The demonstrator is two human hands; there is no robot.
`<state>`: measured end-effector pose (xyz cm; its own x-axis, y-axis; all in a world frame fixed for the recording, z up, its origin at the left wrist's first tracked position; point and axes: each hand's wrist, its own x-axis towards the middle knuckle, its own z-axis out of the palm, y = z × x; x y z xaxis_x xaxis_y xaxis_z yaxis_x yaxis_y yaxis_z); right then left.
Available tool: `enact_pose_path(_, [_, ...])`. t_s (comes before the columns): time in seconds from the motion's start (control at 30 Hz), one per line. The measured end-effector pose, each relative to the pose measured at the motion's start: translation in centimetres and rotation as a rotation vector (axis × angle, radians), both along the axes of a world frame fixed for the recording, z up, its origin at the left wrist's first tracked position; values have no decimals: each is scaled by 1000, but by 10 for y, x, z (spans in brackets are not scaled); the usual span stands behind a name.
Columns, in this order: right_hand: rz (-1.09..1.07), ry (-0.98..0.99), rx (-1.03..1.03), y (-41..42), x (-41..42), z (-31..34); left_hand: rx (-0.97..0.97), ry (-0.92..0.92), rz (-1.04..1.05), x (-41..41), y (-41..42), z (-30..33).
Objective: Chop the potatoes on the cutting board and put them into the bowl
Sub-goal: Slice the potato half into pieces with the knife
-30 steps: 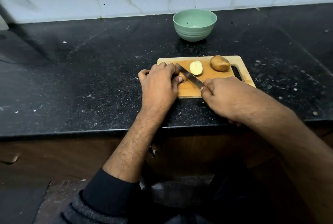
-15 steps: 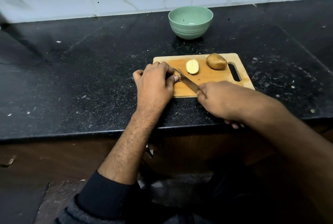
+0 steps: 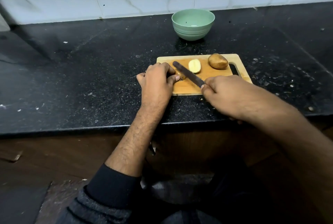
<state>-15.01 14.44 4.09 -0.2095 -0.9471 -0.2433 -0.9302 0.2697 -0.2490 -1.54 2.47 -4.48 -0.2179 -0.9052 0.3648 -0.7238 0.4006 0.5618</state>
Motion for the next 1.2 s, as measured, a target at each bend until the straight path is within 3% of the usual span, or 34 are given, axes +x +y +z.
enact_pose_path(0.53, [19, 99, 131, -49, 15, -18, -43, 1, -18, 0, -1, -1])
enact_pose_path(0.8, [-12, 16, 220, 15, -2, -3, -21, 33, -12, 2, 0, 2])
enact_pose_path(1.03, [-81, -68, -2, 27, -14, -1, 33, 135, -53, 4, -5, -2])
enact_pose_path(1.2, [-110, -59, -2, 8, -11, -9, 72, 44, -243, 4, -7, 1])
